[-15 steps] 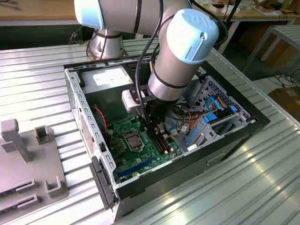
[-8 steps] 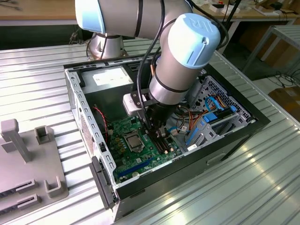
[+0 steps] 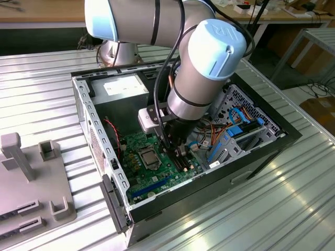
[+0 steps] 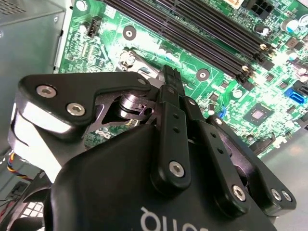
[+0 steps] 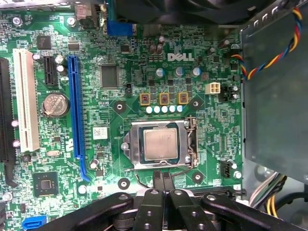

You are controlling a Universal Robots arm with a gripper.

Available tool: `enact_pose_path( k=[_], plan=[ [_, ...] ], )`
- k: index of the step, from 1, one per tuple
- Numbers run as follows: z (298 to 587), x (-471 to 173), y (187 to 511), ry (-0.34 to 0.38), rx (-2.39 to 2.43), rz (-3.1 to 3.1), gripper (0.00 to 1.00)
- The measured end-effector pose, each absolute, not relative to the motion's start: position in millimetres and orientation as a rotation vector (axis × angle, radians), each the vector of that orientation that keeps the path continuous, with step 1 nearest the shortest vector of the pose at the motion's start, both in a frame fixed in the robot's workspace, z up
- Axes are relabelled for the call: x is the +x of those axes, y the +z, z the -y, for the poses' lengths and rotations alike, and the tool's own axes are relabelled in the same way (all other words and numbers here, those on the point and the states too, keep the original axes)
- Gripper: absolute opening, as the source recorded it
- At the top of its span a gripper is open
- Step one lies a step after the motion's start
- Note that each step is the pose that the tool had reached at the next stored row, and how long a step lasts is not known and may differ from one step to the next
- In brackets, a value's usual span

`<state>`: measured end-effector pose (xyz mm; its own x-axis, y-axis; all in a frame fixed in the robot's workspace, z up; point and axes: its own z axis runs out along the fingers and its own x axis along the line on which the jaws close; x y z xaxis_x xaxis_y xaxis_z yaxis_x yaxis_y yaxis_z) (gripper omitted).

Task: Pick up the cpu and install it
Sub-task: 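Install the first cpu locking lever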

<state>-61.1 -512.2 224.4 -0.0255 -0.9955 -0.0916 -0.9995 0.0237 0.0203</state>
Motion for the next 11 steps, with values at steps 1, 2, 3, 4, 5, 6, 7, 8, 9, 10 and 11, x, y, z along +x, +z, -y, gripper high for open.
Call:
enact_pose_path(
  k=[1,2,3,4,5,6,7,8,9,10,11],
  plan=[
    [512.8,-61.1,224.2,0.12,-2.157,-2.211,0.11],
    [513.3,-61.1,223.6,0.119,-2.157,-2.211,0.11],
    [513.4,-61.1,222.9,0.118,-2.158,-2.212,0.11],
    [513.6,-61.1,221.9,0.117,-2.158,-2.212,0.11],
    [513.6,-61.1,221.4,0.117,-2.158,-2.212,0.11],
    [513.7,-61.1,220.8,0.117,-2.159,-2.212,0.11],
    [513.7,-61.1,220.1,0.117,-2.159,-2.213,0.11],
    [513.7,-61.1,219.5,0.117,-2.159,-2.213,0.11],
    [513.8,-61.1,218.7,0.117,-2.159,-2.213,0.11],
    [513.8,-61.1,218.2,0.117,-2.159,-2.213,0.11],
    [513.8,-61.0,217.6,0.117,-2.159,-2.213,0.11]
  ],
)
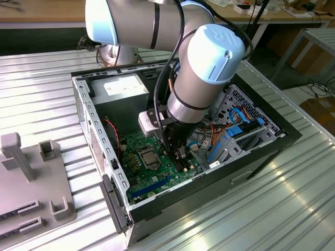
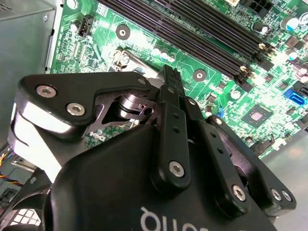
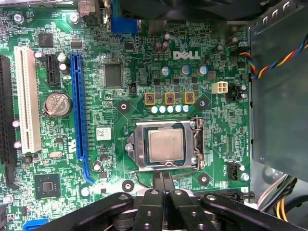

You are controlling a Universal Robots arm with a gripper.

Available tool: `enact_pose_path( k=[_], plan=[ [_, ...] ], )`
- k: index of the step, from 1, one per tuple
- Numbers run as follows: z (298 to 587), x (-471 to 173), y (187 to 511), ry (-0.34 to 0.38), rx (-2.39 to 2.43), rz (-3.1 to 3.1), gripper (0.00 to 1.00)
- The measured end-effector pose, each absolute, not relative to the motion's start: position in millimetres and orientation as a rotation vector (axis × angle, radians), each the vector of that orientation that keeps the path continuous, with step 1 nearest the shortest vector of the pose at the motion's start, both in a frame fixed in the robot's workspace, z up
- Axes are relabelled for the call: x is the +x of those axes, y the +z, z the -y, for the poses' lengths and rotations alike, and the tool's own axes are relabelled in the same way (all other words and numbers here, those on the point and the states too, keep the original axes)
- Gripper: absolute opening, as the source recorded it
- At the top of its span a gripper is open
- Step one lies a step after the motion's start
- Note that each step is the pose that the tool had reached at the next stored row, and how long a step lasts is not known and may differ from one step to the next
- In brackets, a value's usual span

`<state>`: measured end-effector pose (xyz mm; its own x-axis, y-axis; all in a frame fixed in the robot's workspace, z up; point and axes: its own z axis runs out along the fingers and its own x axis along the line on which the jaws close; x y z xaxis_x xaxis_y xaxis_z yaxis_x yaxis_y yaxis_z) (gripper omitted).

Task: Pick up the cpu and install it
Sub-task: 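Install the first cpu locking lever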

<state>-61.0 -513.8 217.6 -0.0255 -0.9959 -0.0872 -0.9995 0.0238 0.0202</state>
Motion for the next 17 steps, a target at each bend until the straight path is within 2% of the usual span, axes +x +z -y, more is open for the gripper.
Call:
enact_pose_path(
  k=[17],
  plan=[
    [516.9,-60.1,210.5,0.113,-2.161,-2.215,0.11]
  ],
)
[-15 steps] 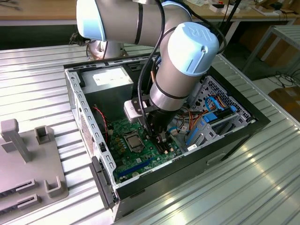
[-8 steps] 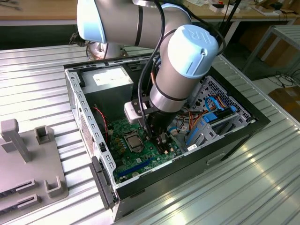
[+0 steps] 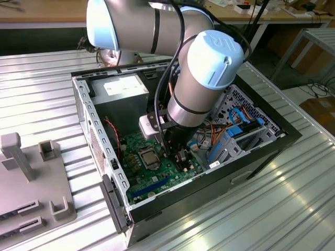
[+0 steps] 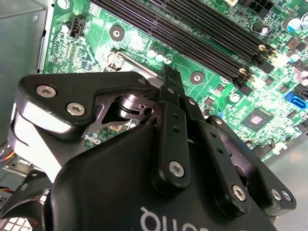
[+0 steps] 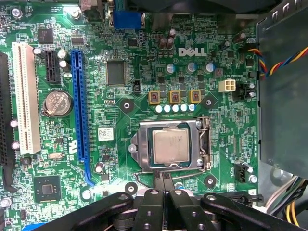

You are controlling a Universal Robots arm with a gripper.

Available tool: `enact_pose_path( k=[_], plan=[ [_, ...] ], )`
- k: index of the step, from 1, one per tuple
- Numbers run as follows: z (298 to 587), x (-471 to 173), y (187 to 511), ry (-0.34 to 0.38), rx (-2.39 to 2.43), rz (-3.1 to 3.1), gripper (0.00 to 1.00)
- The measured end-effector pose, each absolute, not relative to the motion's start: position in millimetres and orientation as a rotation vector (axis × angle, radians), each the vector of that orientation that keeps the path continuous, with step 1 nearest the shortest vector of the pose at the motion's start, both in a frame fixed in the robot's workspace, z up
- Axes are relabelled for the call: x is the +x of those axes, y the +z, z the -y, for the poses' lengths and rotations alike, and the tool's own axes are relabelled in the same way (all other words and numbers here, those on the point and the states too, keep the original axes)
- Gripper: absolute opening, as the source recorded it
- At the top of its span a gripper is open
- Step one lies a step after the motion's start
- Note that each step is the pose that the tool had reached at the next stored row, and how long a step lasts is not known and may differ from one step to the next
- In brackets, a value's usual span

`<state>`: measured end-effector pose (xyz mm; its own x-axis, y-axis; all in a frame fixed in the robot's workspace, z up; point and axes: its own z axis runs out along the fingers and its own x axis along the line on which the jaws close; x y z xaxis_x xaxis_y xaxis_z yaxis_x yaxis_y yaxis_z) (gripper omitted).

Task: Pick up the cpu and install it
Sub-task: 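Install the first cpu locking lever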

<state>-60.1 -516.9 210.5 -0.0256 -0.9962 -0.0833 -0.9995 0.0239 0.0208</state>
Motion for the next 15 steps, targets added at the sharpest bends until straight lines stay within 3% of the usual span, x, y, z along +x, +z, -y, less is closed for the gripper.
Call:
enact_pose_path(
  k=[15],
  plan=[
    [518.8,-59.3,208.5,0.108,-2.163,-2.218,0.11]
  ],
)
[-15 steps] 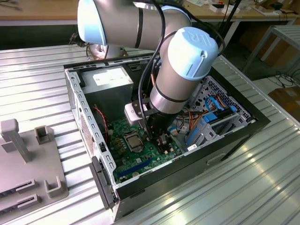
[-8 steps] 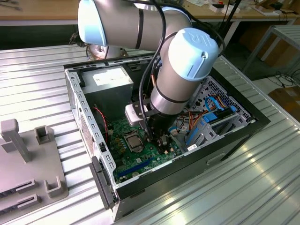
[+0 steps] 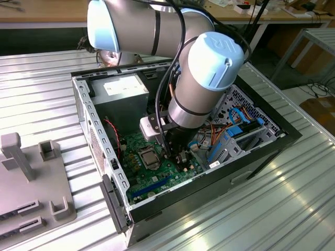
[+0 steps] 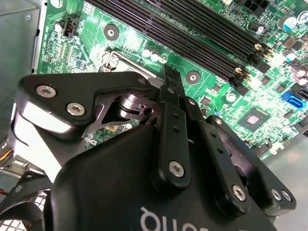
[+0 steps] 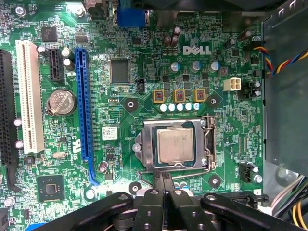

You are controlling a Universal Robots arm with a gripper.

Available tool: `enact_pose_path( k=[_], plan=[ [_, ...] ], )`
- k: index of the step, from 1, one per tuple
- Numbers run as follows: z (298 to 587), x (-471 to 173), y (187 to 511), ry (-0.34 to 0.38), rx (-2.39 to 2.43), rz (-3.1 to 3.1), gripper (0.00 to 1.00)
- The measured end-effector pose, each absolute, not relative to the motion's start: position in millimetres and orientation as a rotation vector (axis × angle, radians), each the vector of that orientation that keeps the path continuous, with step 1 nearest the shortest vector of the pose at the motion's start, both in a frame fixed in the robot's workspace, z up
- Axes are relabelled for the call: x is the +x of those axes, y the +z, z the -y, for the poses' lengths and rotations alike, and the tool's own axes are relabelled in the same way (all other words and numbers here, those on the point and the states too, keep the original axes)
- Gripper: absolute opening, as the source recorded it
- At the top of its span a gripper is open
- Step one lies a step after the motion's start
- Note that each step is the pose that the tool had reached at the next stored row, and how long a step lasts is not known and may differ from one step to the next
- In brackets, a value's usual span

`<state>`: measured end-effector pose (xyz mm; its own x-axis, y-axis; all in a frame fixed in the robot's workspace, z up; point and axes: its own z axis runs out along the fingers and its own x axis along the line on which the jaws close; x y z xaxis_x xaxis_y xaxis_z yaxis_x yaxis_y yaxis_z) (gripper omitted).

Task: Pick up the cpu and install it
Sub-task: 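Install the first cpu locking lever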

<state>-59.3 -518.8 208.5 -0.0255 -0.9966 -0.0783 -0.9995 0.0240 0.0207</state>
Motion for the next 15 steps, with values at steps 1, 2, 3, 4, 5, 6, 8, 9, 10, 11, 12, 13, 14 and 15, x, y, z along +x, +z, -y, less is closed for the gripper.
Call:
enact_pose_path(
  k=[1,2,3,4,5,6,8,9,10,11,12,13,14,15],
  plan=[
    [518.8,-59.3,208.3,0.108,-2.163,-2.218,0.11],
    [518.9,-59.2,208.2,0.108,-2.163,-2.218,0.11],
    [518.9,-59.1,208.1,0.108,-2.163,-2.217,0.11],
    [519.1,-59.1,208.0,0.108,-2.163,-2.218,0.11],
    [519.2,-58.7,207.9,0.108,-2.163,-2.218,0.11],
    [519.3,-58.3,207.8,0.108,-2.164,-2.218,0.11],
    [519.3,-57.3,206.9,0.108,-2.163,-2.218,0.11],
    [519.3,-57.0,206.4,0.108,-2.163,-2.218,0.11],
    [519.3,-56.7,205.9,0.108,-2.163,-2.218,0.11],
    [519.3,-56.4,205.4,0.108,-2.163,-2.218,0.11],
    [519.3,-56.2,205.0,0.108,-2.163,-2.218,0.11],
    [519.3,-56.0,204.5,0.108,-2.163,-2.218,0.11],
    [519.3,-55.8,204.2,0.108,-2.163,-2.218,0.11],
    [519.3,-55.5,203.9,0.108,-2.163,-2.218,0.11]
  ],
)
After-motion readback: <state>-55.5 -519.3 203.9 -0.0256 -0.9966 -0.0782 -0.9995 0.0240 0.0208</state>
